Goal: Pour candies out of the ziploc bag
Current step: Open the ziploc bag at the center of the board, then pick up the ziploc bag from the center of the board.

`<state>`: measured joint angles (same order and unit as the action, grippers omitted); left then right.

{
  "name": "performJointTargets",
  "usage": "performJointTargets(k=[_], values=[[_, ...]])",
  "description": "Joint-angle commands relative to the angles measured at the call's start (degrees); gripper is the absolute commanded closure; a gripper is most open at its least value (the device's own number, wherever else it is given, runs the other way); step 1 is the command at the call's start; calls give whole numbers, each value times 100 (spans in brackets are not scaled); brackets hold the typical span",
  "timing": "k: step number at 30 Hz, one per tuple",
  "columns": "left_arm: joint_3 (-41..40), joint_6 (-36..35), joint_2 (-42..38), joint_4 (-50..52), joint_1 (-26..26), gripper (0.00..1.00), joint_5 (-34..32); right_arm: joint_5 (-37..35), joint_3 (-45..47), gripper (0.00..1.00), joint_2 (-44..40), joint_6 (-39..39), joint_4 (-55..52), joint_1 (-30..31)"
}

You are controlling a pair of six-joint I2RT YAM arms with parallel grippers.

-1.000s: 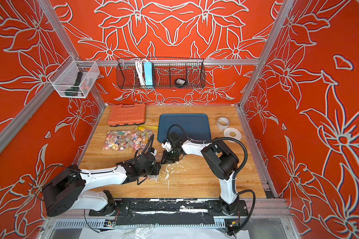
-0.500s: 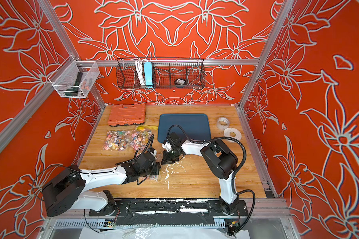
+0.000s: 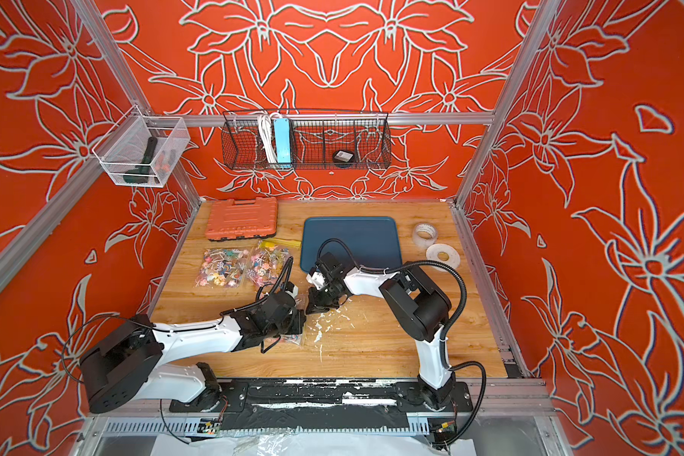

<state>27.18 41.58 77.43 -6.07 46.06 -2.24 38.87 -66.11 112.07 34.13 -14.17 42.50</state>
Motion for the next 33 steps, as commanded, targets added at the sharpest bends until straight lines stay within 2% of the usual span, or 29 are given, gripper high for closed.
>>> performJointTargets(k=[1, 8, 16, 23, 33], values=[[-64, 17, -73, -64, -36, 100, 31, 16, -94, 100, 135, 45, 16, 57], [78, 152, -234, 377, -36, 100, -411, -389, -30, 100, -2, -73, -253, 61], [692, 425, -413, 1455, -36, 100, -1257, -1447, -297, 100, -98, -486, -1291, 211], [894, 653, -690, 1899, -36, 100, -1649, -2214, -326, 100, -80, -674, -1789, 232], [1202, 305, -1339, 2098, -29, 100, -1480, -2333, -346, 100, -161, -715, -1908, 232]])
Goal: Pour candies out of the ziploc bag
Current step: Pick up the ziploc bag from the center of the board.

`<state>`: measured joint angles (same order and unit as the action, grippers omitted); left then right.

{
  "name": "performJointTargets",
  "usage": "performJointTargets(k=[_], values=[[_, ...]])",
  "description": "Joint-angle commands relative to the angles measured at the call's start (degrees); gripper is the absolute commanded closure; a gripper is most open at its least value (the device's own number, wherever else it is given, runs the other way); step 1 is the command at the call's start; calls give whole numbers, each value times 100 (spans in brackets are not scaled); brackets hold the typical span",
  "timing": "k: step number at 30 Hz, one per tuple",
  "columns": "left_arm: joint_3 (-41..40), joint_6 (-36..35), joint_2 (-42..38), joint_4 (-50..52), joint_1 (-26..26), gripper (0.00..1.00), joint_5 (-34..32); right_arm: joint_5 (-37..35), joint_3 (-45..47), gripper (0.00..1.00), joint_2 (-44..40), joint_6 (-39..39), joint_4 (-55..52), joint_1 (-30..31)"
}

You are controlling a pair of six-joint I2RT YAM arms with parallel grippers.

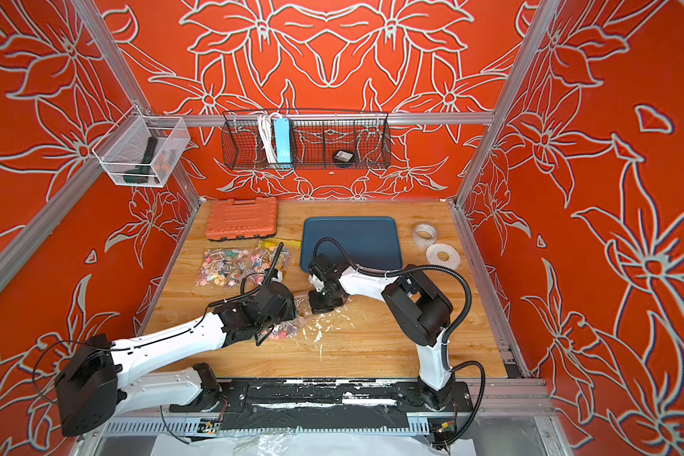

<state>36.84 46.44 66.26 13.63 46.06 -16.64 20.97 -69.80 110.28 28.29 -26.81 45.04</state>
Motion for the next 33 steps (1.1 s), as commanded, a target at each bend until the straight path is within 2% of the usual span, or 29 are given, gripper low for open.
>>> performJointTargets(k=[1, 8, 13, 17, 22, 23, 24, 28, 33], values=[[319, -272, -281, 168, -33, 100, 12, -542, 19, 100, 3, -132, -652, -21], [726, -767, -204, 395, -33, 100, 609, -490, 3, 100, -81, -75, -690, -34], [709, -889, 90, 382, -27, 100, 1032, -385, 25, 98, -552, 109, -707, -140], [611, -873, 219, 364, -14, 100, 1183, -83, 244, 78, -1217, 341, -676, -390], [552, -879, 295, 430, 8, 100, 1315, 399, 723, 59, -1935, 763, -524, -633], [546, -890, 316, 430, 8, 100, 1358, 507, 829, 46, -2051, 896, -437, -661], [538, -909, 339, 426, 8, 100, 1403, 595, 921, 21, -2153, 1032, -338, -678], [507, -967, 395, 345, 28, 100, 1505, 1096, 1200, 17, -2436, 1791, 284, -680], [430, -1011, 390, 240, 34, 100, 1574, 1565, 1753, 16, -2575, 3433, 1730, -672]])
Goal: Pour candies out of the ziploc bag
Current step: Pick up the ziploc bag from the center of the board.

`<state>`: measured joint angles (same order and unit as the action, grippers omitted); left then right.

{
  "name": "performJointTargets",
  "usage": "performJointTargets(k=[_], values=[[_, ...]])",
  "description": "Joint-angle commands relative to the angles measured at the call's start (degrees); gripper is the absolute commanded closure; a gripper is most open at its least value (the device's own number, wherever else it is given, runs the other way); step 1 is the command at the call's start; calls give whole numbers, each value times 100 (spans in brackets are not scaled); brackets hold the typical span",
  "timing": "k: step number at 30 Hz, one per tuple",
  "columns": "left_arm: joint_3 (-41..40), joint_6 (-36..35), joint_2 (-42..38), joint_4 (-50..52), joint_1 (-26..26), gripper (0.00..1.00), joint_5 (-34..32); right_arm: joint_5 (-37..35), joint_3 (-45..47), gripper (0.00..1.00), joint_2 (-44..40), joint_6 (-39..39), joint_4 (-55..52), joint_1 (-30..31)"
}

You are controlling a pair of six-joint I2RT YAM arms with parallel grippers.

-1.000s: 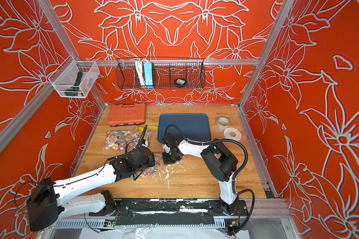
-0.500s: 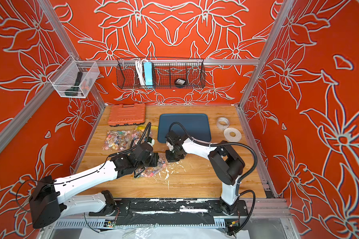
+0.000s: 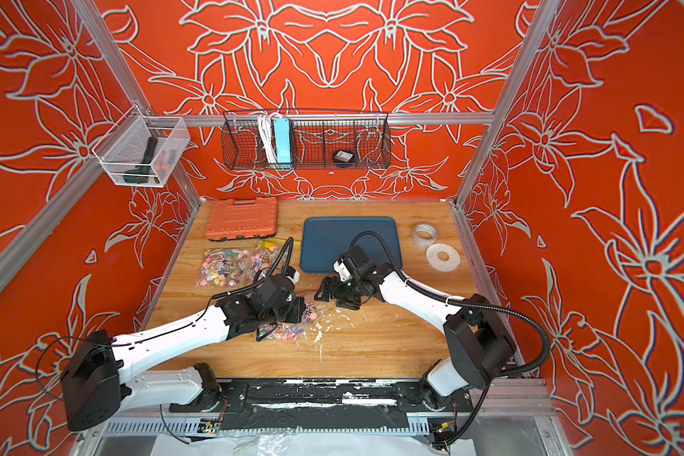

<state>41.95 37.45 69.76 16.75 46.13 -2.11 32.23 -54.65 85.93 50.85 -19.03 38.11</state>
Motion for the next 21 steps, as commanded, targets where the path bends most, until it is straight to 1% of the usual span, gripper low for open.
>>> performJointTargets(k=[1, 3, 6, 11, 17, 18, 19, 20, 21], values=[[-105, -118, 44, -97, 32, 100, 138, 459, 296, 16, -138, 1410, 1146, 29], [-141, -138, 61, -166, 36, 100, 182, 417, 414, 16, -129, 1818, 1459, 47], [-174, -164, 97, -283, 44, 100, 268, 266, 412, 15, -44, 2102, 1609, 103], [-151, -177, 117, -408, 76, 100, 360, 279, 319, 16, 329, 2450, 1938, 337], [-75, -181, 56, -418, 124, 100, 321, 237, 245, 16, 764, 2598, 2135, 644], [-73, -177, 29, -418, 133, 97, 325, 217, 249, 16, 797, 2589, 2155, 656], [-79, -185, 8, -418, 149, 89, 332, 206, 245, 17, 822, 2576, 2157, 659], [-90, -178, -28, -414, 158, 78, 342, 206, 245, 18, 835, 2558, 2162, 658], [-99, -178, -63, -403, 160, 70, 351, 201, 232, 18, 846, 2540, 2164, 660]])
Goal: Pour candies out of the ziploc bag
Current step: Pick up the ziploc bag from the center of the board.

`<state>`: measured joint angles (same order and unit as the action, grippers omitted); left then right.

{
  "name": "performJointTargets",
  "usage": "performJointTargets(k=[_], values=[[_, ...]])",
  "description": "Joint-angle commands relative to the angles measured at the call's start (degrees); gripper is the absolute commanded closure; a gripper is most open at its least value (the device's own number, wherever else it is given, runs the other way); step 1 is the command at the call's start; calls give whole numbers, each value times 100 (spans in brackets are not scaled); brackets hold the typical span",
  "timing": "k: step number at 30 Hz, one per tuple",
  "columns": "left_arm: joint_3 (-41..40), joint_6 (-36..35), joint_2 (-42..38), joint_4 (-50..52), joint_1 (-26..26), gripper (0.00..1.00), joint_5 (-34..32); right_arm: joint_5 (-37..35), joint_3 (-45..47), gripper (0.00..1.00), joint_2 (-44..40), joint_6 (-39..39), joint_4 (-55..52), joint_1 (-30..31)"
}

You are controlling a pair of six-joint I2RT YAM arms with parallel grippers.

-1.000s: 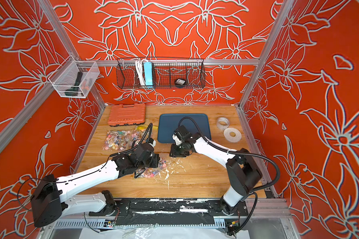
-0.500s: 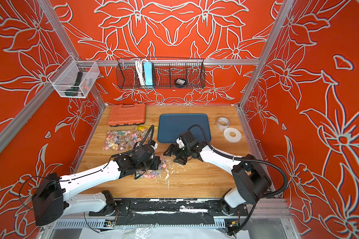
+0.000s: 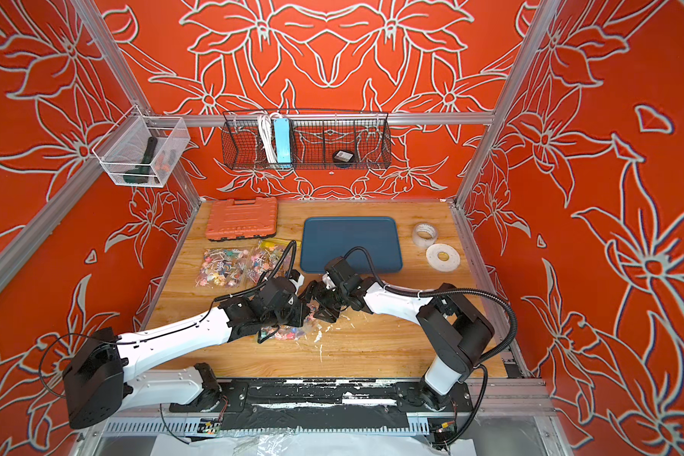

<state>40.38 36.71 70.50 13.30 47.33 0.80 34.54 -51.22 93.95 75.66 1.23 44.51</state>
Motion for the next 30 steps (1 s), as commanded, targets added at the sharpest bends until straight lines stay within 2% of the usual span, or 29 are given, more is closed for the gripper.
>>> performJointTargets(k=[1, 2, 4, 9, 13, 16, 19, 22, 26, 30], values=[[50, -109, -186, -26, 48, 62, 52, -51, -114, 19, 51, 45, 132, 28], [49, -108, -254, 19, 48, 54, 29, -69, -124, 21, 45, 8, 95, 30], [28, -107, -414, 184, 49, 45, -70, -103, -142, 23, 32, -67, 19, 38], [82, 47, -928, 1044, 29, 43, -806, -194, -93, 31, -120, -314, -266, 50], [121, 234, -1331, 1735, -306, 43, -1246, -237, 134, 35, -200, -408, -291, 59], [-26, 293, -1619, 1948, -807, 43, -1152, -121, 300, 45, -84, -310, -16, 74], [-240, 241, -1680, 1877, -1227, 43, -889, -69, 334, 61, 8, -297, 105, 99], [-418, 255, -1636, 1784, -1424, 43, -818, -89, 328, 80, 27, -347, 98, 109], [-604, 308, -1644, 1652, -1590, 43, -749, -97, 225, 100, -4, -553, -60, 115], [-687, 361, -1680, 1612, -1666, 42, -700, -144, -45, 100, -99, -1112, -511, 110]])
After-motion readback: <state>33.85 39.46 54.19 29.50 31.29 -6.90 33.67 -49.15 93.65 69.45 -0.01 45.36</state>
